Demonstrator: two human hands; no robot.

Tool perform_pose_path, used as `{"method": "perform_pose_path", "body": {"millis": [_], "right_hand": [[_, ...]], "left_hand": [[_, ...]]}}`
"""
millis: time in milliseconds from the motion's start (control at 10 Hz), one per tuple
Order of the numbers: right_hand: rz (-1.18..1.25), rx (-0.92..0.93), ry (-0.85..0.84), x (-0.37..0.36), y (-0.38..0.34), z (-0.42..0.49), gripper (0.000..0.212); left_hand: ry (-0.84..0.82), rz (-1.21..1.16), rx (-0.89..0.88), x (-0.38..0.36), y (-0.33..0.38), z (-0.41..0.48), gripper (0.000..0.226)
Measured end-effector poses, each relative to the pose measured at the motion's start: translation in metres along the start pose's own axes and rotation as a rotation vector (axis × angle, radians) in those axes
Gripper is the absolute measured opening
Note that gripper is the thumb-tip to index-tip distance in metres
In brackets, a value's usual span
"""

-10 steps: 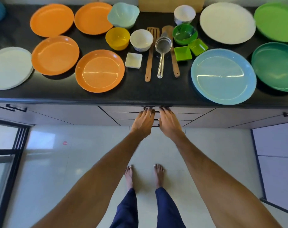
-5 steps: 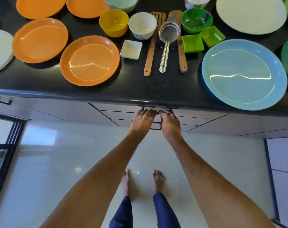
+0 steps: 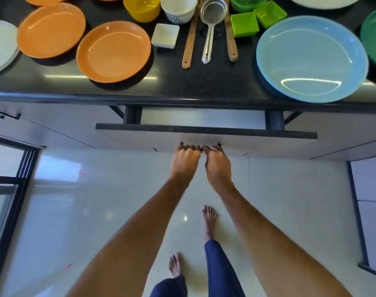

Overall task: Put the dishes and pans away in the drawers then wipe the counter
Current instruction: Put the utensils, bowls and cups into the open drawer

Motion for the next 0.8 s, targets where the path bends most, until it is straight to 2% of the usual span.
{"method": "perform_pose_path", "body": {"millis": [100, 200, 400, 600, 700, 800], "right_hand": [[-0.009, 0.004, 0.015, -0.001, -0.002, -0.035, 0.040], [-0.026, -0.004, 0.084, -0.008, -0.002, -0.087, 0.037], [-0.069, -0.017, 0.094, -0.014, 0.000, -0.153, 0.033], [-0.085, -0.041, 0.075, -0.014, -0.001, -0.215, 0.032], [-0.117, -0.067, 0.045, -0.014, -0.001, -0.235, 0.034], [-0.158, -0.076, -0.029, -0.015, 0.000, -0.267, 0.036]], "left_hand": [[0.059, 0.117, -0.041, -0.017, 0.004, -0.039, 0.030], [0.042, 0.070, -0.071, -0.016, 0.013, -0.082, 0.031], [0.088, 0.042, -0.097, -0.005, 0.028, -0.151, 0.023], [0.068, -0.012, -0.048, 0.002, 0.040, -0.216, 0.025], [0.030, 0.002, -0.046, 0.001, 0.045, -0.234, 0.024], [-0.111, -0.014, -0.039, -0.002, 0.049, -0.270, 0.020]]}}
Point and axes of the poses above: each hand's wrist, its own z-axis towards the middle knuckle, its own x-axis out of the back of the hand, y = z × x, the point moved 3 cm from there along z, towards the middle knuckle, and after that the axes turned 7 degrees about y, right-handed, at the moved point
